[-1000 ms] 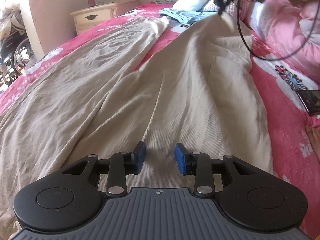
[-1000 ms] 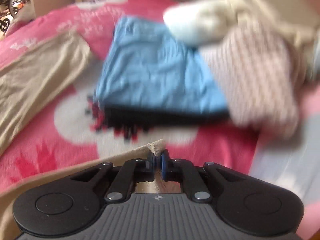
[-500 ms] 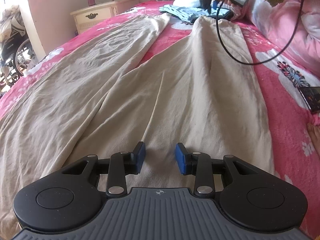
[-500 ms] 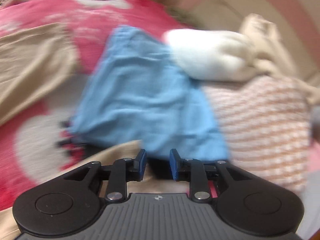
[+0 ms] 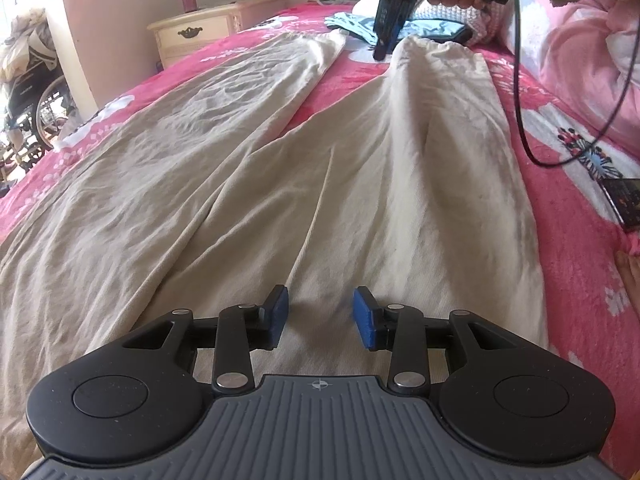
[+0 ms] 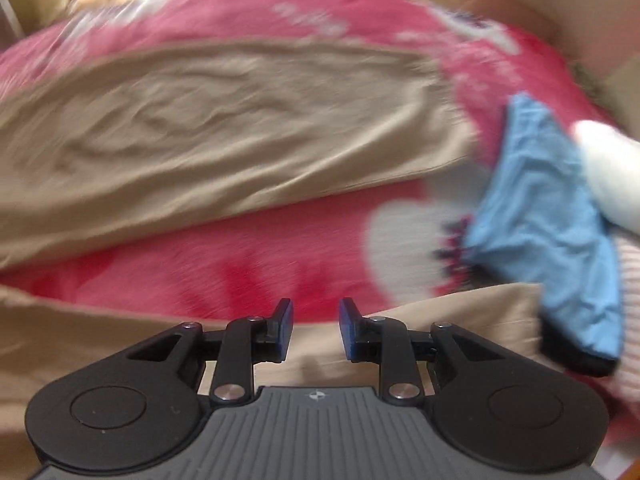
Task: Fold clothes
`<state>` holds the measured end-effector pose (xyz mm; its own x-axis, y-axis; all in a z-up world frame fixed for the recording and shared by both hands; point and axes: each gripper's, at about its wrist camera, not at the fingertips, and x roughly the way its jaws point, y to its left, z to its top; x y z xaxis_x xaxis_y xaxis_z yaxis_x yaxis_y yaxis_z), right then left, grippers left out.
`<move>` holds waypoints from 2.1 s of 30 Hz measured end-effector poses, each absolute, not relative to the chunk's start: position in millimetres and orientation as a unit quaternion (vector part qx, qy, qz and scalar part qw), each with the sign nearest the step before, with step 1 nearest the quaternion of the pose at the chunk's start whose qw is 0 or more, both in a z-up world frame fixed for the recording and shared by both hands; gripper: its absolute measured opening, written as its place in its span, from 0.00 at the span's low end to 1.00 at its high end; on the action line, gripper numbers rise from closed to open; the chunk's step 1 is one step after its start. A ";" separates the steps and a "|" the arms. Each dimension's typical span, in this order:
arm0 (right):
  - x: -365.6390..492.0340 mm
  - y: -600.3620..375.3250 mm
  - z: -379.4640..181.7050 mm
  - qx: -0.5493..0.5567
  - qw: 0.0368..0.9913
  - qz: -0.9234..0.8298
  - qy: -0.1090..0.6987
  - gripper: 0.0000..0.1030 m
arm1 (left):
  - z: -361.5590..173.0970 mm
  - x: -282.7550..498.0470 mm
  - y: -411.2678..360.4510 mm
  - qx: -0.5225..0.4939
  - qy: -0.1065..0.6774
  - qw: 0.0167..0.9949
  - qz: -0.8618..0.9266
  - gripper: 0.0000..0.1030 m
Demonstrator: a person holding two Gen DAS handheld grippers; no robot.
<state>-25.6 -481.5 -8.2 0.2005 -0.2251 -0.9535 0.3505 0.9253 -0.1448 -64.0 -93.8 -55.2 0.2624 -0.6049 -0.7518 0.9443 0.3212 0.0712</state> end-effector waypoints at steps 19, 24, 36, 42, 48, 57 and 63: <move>-74.7 -526.1 8.8 0.114 0.754 -0.375 0.527 0.43 | -51.3 -51.6 -82.4 0.258 0.315 0.776 -0.481 0.38; -175.5 -594.2 7.6 0.319 0.620 -0.533 0.479 0.44 | -53.7 -51.6 -83.1 0.259 0.315 0.776 -0.482 0.38; -237.0 -576.1 -37.9 0.481 0.550 -0.529 0.432 0.34 | -56.1 -51.9 -85.5 0.257 0.316 0.778 -0.478 0.39; -217.5 -551.2 -18.8 0.384 0.606 -0.519 0.465 0.04 | -55.6 -51.4 -86.4 0.259 0.315 0.778 -0.477 0.40; -225.5 -547.0 -16.4 0.330 0.582 -0.537 0.513 0.04 | -55.2 -51.4 -85.9 0.263 0.314 0.780 -0.473 0.40; -228.2 -558.2 -39.0 0.283 0.556 -0.558 0.547 0.08 | -56.3 -52.1 -85.6 0.272 0.308 0.779 -0.473 0.40; -214.7 -546.3 -7.1 0.172 0.580 -0.597 0.526 0.18 | -44.7 -55.8 -78.7 0.259 0.298 0.786 -0.476 0.40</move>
